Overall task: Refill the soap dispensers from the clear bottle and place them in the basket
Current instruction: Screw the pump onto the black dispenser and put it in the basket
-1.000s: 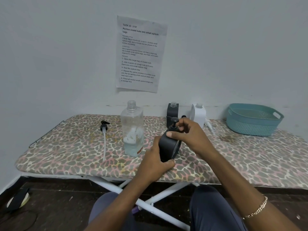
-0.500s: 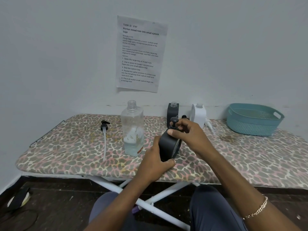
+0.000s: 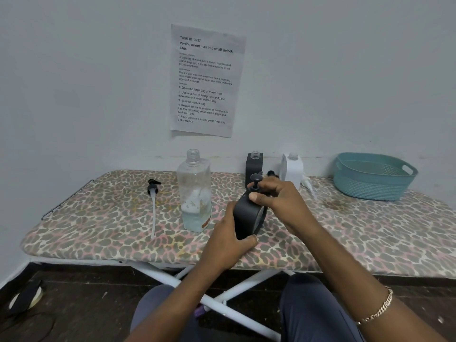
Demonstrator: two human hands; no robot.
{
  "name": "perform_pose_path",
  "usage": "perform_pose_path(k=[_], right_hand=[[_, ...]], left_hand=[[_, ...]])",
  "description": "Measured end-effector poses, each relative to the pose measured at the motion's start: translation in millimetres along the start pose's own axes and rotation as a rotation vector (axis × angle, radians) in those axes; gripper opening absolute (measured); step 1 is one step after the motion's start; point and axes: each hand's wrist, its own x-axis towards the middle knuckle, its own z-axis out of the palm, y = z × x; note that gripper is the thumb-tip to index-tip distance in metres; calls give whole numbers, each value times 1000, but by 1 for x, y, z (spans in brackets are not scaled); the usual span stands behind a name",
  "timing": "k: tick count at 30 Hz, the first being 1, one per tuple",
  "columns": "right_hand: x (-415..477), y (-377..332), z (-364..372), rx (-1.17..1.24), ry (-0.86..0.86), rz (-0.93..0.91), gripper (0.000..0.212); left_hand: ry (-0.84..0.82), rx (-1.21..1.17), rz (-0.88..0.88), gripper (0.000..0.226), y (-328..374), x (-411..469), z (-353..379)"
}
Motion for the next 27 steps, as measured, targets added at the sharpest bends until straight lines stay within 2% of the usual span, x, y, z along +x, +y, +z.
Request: perform_pose_path(k=[16, 20, 25, 27], right_hand=[[2, 4, 3, -42, 54, -22, 31], [0, -2, -7, -175, -62, -72, 37], [3, 0, -29, -292, -309, 25, 83], [4, -1, -35, -315, -340, 26, 83]], left_hand=[[20, -33, 9, 71, -4, 0, 2], [43, -29, 22, 70, -3, 0, 2], [42, -51, 8, 66, -7, 3, -4], [30, -86, -9, 63, -11, 4, -6]])
